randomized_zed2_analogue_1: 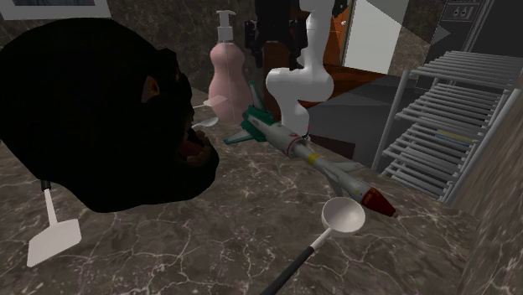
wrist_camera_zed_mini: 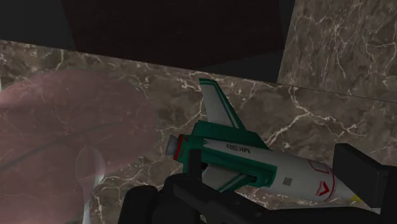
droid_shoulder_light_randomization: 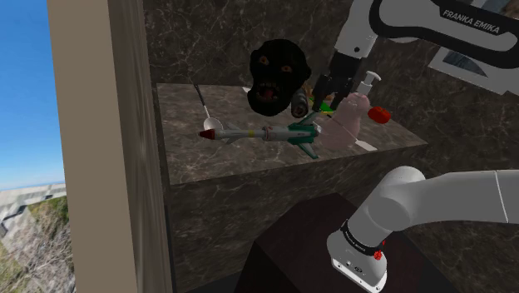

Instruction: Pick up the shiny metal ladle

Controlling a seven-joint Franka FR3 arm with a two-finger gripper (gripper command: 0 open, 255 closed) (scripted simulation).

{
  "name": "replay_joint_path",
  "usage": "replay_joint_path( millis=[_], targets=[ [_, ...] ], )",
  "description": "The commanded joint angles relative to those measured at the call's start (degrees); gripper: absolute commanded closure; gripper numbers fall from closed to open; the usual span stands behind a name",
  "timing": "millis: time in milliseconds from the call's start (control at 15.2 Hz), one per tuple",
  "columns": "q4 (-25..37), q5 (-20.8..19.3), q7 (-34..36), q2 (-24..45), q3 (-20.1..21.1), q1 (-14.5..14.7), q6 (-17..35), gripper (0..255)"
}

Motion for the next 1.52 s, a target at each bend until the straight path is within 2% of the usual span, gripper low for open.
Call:
replay_joint_path(
  millis=[0,396,792,1122,1452],
  targets=[
    [0.0,0.0,0.0,0.0,0.0,0.0,0.0,0],
    [0.45,1.43,5.74,7.2,5.91,0.47,10.96,0],
    [3.85,0.42,12.01,16.48,11.65,0.23,20.78,0],
    [8.91,-2.9,18.11,25.45,16.27,-0.52,27.46,0],
    [16.09,-9.04,25.33,35.46,20.39,-1.15,32.12,0]
  ],
)
